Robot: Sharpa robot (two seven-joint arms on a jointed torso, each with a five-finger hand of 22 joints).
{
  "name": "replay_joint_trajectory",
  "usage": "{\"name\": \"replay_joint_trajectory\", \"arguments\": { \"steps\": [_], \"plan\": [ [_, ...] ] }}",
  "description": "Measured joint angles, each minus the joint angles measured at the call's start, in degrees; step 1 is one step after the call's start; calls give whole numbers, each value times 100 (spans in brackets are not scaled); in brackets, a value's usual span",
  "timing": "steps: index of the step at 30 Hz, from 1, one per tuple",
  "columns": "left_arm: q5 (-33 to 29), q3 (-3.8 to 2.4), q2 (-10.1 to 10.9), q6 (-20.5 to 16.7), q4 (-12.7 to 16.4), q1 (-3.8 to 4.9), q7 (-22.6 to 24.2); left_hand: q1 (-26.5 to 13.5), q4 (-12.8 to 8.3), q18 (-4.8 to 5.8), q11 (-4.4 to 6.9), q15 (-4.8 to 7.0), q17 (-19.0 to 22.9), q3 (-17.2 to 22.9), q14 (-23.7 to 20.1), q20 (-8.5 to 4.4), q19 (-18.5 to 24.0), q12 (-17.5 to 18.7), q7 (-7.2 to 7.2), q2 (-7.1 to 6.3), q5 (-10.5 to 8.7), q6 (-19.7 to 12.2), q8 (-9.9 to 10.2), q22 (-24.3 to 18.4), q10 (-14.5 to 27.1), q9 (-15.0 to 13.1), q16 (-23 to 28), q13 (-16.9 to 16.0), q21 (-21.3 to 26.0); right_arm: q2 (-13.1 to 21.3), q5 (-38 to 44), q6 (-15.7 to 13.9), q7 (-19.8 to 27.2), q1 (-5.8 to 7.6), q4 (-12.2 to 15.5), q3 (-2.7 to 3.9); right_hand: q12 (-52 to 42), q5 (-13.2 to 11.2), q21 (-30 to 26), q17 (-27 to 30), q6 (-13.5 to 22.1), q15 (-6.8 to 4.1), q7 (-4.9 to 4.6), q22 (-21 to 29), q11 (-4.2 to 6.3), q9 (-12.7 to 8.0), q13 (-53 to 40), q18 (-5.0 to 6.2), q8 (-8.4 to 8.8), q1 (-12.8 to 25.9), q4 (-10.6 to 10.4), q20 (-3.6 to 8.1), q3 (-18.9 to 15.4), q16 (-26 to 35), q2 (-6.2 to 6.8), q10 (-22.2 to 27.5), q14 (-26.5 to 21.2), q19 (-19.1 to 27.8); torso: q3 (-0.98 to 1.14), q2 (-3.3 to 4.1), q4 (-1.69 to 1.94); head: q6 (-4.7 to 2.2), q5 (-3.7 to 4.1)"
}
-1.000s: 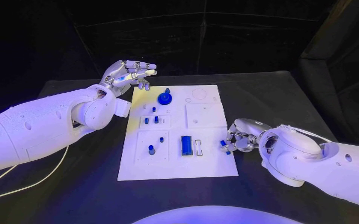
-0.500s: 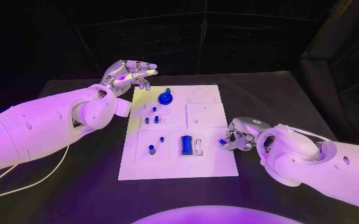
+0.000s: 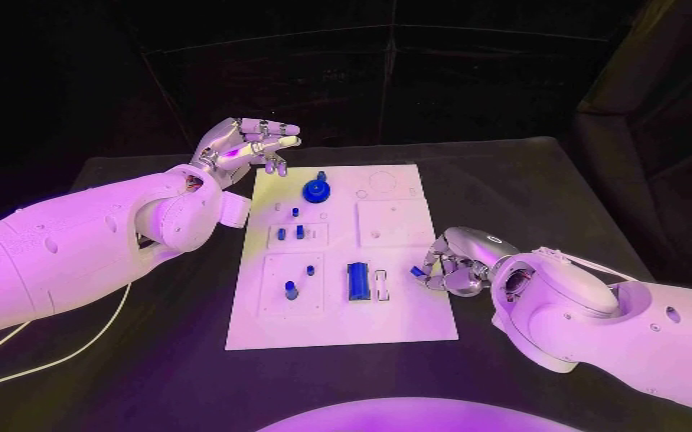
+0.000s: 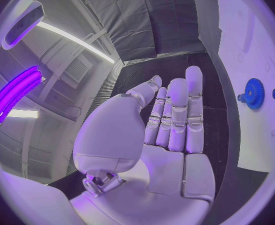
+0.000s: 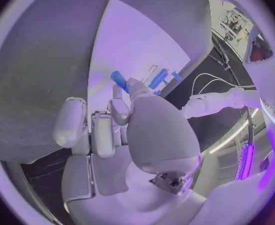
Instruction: Assemble the parts on the task board
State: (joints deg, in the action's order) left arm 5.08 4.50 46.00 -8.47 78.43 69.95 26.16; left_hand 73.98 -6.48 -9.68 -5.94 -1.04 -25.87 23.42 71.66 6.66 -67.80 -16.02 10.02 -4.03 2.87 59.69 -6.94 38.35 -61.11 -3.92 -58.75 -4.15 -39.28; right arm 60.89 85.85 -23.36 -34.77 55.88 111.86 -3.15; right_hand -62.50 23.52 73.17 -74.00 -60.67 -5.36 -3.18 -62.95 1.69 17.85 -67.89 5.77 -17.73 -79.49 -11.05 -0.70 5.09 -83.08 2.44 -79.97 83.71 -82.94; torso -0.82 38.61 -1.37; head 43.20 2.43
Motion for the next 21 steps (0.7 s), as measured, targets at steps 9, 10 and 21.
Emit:
{"name": "replay_joint_trajectory", "arguments": {
  "steps": [9,10,21],
  "plan": [
    [0,1,0,2,3,-4,0,0,0,0,0,0,0,0,0,0,0,0,0,0,0,0,0,0,0,0,0,0,0,-144,-483,-425,202,3,26,2,-28,14,26,-46,-3,-9,0,-32,-25,125,-57,1,31,224,-162,0,407,0,262,-40,-9,0,-6,7,7,25,-32],
    [0,1,1,2,3,-4,0,0,0,0,0,0,0,0,0,0,0,0,0,0,0,0,0,0,0,0,0,0,0,-167,-535,-435,211,3,9,2,-28,15,26,-46,-4,-9,0,-32,-25,126,-59,1,31,233,-162,0,420,0,271,-40,-9,0,-7,7,7,31,-34],
    [0,1,2,3,13,-4,0,0,0,0,0,0,7,0,0,0,0,-19,0,0,0,0,0,-3,0,0,0,0,0,-518,-994,-464,229,3,-206,1,-102,131,70,-96,-74,-9,29,-95,4,159,-116,0,45,339,-185,20,540,0,377,-111,-9,-20,-6,10,11,36,-60]
  ]
}}
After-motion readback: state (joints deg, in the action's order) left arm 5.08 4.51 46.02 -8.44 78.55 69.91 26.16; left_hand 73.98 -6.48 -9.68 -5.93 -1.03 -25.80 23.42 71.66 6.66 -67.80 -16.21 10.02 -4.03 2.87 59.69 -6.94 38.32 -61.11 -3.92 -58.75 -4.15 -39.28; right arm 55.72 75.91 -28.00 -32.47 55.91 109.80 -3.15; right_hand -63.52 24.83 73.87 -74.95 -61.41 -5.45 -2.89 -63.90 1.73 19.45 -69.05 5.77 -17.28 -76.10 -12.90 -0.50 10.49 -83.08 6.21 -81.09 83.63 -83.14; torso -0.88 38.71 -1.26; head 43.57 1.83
